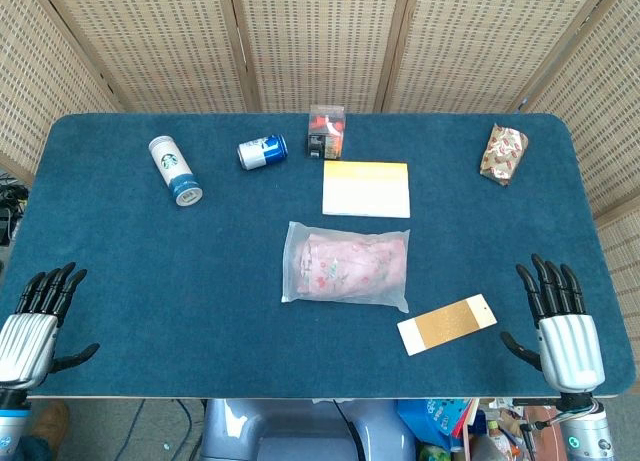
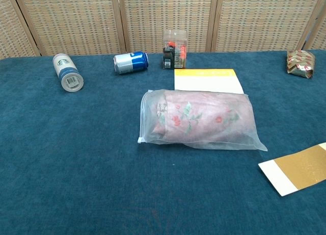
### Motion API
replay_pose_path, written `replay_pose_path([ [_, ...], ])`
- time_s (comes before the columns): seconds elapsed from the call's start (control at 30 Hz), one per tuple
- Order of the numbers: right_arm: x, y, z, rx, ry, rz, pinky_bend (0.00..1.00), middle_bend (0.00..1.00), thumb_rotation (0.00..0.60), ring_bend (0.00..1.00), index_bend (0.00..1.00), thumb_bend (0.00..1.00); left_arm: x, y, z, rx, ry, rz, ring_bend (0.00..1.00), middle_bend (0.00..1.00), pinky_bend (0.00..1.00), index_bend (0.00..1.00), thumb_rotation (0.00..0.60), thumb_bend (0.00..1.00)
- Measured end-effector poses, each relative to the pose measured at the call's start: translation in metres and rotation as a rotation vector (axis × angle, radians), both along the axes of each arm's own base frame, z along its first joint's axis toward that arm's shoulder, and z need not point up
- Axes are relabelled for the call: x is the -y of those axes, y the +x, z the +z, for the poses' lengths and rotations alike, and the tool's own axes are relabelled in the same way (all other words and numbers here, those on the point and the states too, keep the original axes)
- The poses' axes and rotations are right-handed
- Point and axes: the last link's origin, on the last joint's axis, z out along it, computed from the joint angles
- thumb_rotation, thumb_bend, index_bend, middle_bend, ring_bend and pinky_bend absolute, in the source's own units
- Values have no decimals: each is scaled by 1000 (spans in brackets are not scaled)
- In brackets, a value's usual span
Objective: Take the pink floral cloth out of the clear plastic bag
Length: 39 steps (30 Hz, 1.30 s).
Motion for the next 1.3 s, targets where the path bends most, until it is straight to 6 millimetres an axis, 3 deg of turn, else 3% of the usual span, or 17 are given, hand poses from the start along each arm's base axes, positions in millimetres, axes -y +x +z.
replay_pose_path([
  [0.3, 0, 2, -3, 3, 26, 11, 0, 0, 600, 0, 0, 0, 0, 0, 0, 12, 3, -4, 0, 0, 0, 0, 600, 134],
  [0.47, 10, 9, -9, 13, 73, 49, 0, 0, 600, 0, 0, 0, -1, 1, 0, 16, 7, -14, 0, 0, 0, 0, 600, 134],
  [0.83, 78, 56, -52, -16, 333, 125, 0, 0, 600, 0, 0, 0, -7, -1, -3, -7, 34, -5, 0, 0, 0, 0, 600, 138],
  [1.1, 127, 96, -96, -8, 489, 51, 0, 0, 600, 0, 0, 0, -12, -5, -5, -12, 41, 24, 0, 0, 0, 0, 600, 142],
  [1.3, 150, 125, -128, -8, 566, -18, 0, 0, 600, 0, 0, 0, -16, -8, -7, -16, 35, 41, 0, 0, 0, 0, 600, 143],
])
